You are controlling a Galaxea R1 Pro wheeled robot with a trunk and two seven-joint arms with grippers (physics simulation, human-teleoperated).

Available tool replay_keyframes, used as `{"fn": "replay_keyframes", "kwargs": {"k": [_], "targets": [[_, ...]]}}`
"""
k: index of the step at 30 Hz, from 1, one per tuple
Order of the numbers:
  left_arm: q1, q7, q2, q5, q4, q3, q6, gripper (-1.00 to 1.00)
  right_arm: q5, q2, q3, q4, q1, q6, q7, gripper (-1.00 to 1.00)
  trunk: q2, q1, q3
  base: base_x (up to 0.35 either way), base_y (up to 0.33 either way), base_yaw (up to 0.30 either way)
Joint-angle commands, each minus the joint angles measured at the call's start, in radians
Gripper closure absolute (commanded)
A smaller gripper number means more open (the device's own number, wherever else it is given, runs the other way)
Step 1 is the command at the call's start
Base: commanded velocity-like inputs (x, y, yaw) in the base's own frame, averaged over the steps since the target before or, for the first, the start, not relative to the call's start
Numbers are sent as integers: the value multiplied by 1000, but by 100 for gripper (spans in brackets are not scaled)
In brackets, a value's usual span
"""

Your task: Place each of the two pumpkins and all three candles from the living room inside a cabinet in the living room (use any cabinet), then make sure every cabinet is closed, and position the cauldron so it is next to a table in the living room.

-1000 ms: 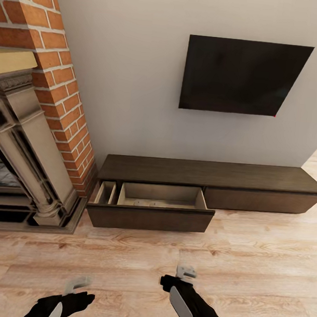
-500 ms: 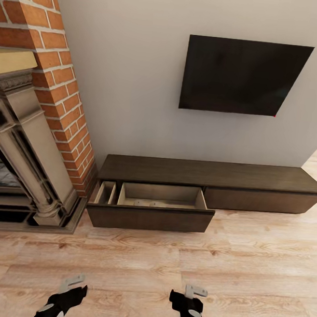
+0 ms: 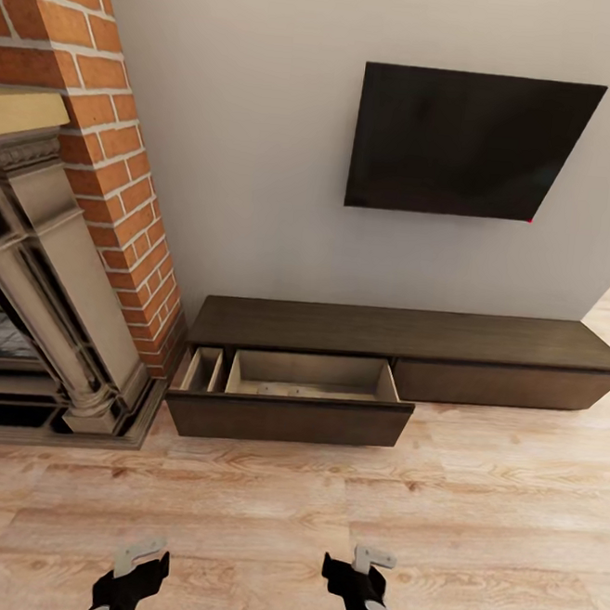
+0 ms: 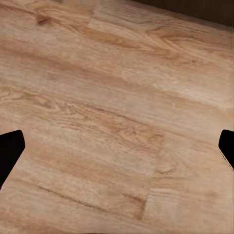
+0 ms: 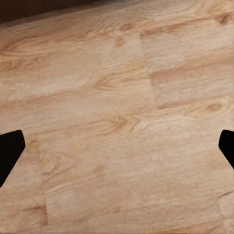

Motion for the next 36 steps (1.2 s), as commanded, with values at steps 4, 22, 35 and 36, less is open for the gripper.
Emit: {"fn": "replay_keyframes", "kwargs": {"k": [4, 22, 35, 36], "targets": [[0, 2, 0, 8, 28, -3, -60, -100, -9, 2, 10, 21, 3, -46, 30, -100, -29, 15, -14, 0, 0, 0], [0, 1, 0, 10, 39, -58, -106, -100, -9, 7, 8, 26, 4, -63, 38, -100, -155, 84, -70, 0, 0, 0], [-1, 5, 11, 20, -9, -65, -139, -100, -12, -1, 6, 28, 11, -224, 37, -100, -246, 134, -111, 0, 0, 0], [-1, 5, 11, 20, -10, -65, -144, -100, -12, -1, 6, 28, 11, -226, 37, -100, -253, 138, -114, 0, 0, 0]]}}
